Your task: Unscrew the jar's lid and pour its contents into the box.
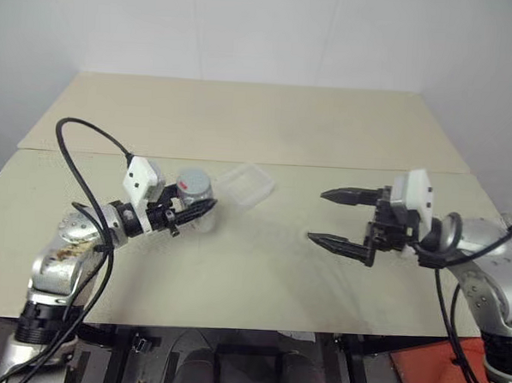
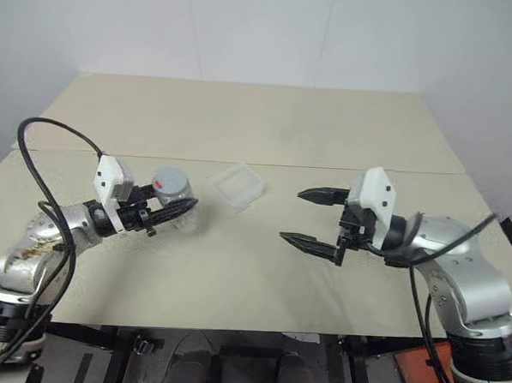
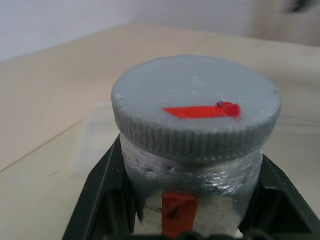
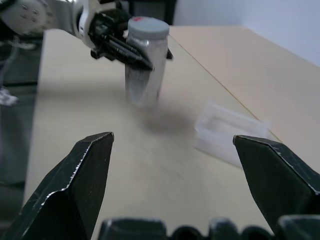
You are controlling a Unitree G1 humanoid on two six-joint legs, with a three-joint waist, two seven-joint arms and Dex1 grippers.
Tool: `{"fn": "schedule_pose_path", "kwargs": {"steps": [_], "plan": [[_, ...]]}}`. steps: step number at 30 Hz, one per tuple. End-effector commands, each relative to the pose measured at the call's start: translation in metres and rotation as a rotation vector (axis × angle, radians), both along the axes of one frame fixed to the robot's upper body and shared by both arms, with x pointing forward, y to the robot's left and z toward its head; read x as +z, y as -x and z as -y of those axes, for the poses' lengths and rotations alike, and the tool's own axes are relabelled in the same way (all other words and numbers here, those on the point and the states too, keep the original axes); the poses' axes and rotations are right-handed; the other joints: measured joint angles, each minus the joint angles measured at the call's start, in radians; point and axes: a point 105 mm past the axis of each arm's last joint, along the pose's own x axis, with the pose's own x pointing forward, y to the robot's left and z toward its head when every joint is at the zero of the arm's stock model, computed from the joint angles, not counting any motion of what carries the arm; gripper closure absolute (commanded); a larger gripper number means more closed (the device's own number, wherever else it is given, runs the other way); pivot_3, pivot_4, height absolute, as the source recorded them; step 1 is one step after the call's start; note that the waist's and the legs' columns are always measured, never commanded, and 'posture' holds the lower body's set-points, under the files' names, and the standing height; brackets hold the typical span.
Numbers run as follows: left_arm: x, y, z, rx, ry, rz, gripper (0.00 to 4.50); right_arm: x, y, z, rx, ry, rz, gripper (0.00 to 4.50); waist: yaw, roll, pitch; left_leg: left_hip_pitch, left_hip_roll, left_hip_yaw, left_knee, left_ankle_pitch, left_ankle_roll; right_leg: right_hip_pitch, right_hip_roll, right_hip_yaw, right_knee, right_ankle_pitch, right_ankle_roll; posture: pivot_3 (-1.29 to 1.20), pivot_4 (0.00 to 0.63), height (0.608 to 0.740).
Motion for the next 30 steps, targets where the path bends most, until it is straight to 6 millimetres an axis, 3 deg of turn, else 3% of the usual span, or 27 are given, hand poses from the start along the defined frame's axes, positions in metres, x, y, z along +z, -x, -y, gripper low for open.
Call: {"fn": "schedule_pose_path", "kwargs": {"steps": [1, 7, 12, 26, 30], "plan": [[0.01, 0.008, 0.023, -0.209, -0.007, 0.032, 2.44, 0.013, 0.004, -0.023, 0.064, -0.027, 0.02, 0.0, 0.001, 0.0, 0.0, 0.0, 0.0, 0.0, 0.0, 0.0, 0.0, 0.0, 0.0, 0.0, 0.0, 0.0, 0.0, 0.0, 0.15, 0.74], [0.01, 0.004, 0.054, -0.372, -0.006, 0.066, 2.44, 0.026, -0.006, -0.054, 0.062, -0.047, 0.031, 0.0, -0.002, 0.0, 0.0, -0.002, 0.0, 0.0, 0.001, 0.0, 0.0, -0.002, 0.0, 0.0, 0.0, 0.0, 0.0, 0.0, 0.15, 0.74], [0.011, 0.0, 0.067, -0.438, 0.0, 0.077, 2.44, 0.031, -0.008, -0.064, 0.065, -0.046, 0.043, 0.0, -0.003, 0.0, 0.0, -0.003, 0.0, 0.0, 0.001, 0.0, 0.0, -0.002, 0.0, 0.0, 0.0, 0.0, 0.0, 0.0, 0.15, 0.74], [0.01, -0.003, 0.072, -0.464, 0.002, 0.089, 2.44, 0.024, -0.014, -0.07, 0.048, 0.008, 0.029, 0.0, -0.006, 0.0, 0.0, -0.003, 0.0, -0.001, 0.001, 0.0, 0.0, -0.002, 0.0, -0.001, 0.0, 0.0, 0.0, 0.0, 0.15, 0.74], [0.011, -0.004, 0.07, -0.459, -0.002, 0.092, 2.44, 0.022, -0.017, -0.071, 0.052, 0.016, 0.03, 0.9, -0.006, 0.0, 0.0, -0.003, 0.0, -0.001, 0.001, 0.0, 0.0, -0.002, 0.0, -0.001, 0.0, 0.0, 0.0, 0.0, 0.15, 0.74]]}}
